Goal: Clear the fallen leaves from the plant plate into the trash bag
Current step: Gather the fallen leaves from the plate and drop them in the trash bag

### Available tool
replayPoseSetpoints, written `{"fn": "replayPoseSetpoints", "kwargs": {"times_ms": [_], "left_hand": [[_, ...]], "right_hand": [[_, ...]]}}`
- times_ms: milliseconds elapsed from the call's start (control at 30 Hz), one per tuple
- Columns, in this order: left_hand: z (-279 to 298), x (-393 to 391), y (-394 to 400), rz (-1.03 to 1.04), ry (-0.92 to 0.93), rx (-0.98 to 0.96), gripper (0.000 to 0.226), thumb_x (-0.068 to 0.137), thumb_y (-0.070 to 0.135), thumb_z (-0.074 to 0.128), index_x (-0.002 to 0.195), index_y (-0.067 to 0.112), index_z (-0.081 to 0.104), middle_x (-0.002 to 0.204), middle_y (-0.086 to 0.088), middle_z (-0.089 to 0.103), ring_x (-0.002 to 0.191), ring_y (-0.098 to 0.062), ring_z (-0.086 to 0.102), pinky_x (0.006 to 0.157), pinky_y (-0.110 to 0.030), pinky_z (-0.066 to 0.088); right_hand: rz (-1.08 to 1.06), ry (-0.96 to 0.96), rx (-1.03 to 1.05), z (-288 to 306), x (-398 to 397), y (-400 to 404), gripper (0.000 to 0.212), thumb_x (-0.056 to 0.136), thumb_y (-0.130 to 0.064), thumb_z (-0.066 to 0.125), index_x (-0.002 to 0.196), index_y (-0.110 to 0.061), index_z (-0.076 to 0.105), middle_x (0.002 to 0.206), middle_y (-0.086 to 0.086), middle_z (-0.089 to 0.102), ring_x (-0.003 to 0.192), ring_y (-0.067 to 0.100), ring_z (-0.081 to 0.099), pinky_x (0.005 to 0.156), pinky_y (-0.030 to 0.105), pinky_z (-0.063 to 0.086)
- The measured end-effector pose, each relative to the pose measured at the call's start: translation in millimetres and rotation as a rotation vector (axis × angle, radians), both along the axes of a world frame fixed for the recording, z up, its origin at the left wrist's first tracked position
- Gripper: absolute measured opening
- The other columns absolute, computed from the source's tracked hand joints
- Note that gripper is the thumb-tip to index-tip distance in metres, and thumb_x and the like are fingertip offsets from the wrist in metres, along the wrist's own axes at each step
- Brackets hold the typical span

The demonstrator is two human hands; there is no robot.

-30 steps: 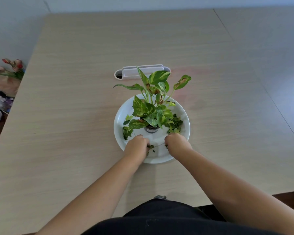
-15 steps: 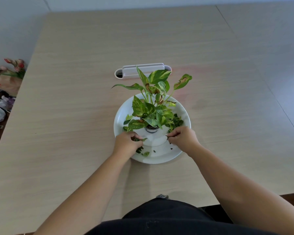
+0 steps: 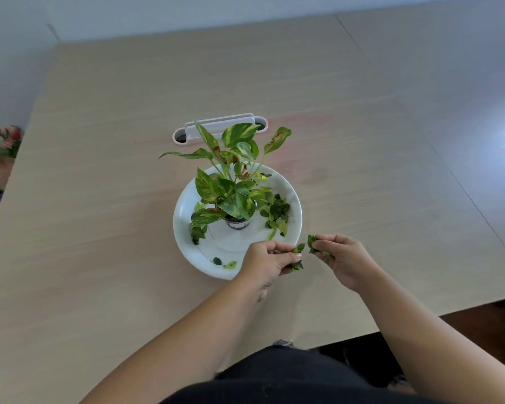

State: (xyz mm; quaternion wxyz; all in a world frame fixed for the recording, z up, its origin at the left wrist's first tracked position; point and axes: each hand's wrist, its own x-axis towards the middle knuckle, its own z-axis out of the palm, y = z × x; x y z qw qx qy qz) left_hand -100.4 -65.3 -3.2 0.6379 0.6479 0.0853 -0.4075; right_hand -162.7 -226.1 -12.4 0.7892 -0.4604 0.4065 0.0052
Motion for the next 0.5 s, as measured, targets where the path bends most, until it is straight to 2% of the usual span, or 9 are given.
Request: {"fn": "replayPoseSetpoints", "kwargs": {"times_ms": [167,267,400,500], "left_hand": [[2,-40,-56,-0.176,-0.004,-0.022,0.016,0.075,-0.003,0.075,0.074,0.011,0.067,0.069,-0.004,0.064,0.059,-0.006,0.065,0.057,-0.016,0.055],[-3,-73,-92,-0.309,-0.009,-0.017,0.017,0.076,-0.003,0.075,0.073,0.012,0.065,0.070,-0.004,0.064,0.062,-0.008,0.064,0.059,-0.018,0.056],[-15,-123,-132,-0.481,-0.017,0.000,0.018,0.076,-0.004,0.074,0.072,0.011,0.065,0.071,-0.006,0.064,0.062,-0.010,0.064,0.059,-0.019,0.057],[-26,-170,-165,-0.605,-0.023,0.022,0.019,0.076,-0.005,0.074,0.070,0.011,0.065,0.071,-0.007,0.063,0.062,-0.011,0.063,0.054,-0.018,0.054]], "right_hand": [[-0.137,-0.009,0.017,-1,-59,-37,0.018,0.082,0.015,0.058,0.078,-0.002,0.062,0.065,0.005,0.071,0.060,0.011,0.069,0.057,0.016,0.055],[-0.255,0.005,0.000,-4,-110,-61,0.018,0.082,0.015,0.058,0.077,-0.002,0.061,0.065,0.004,0.072,0.062,0.013,0.069,0.058,0.017,0.055],[-0.422,0.095,-0.036,-15,-186,-84,0.014,0.081,0.013,0.062,0.081,-0.001,0.063,0.071,0.007,0.070,0.068,0.016,0.065,0.058,0.016,0.055],[-0.563,0.189,-0.038,-31,-252,-101,0.014,0.080,0.013,0.064,0.079,-0.001,0.064,0.066,0.006,0.069,0.060,0.012,0.067,0.055,0.014,0.055]]}}
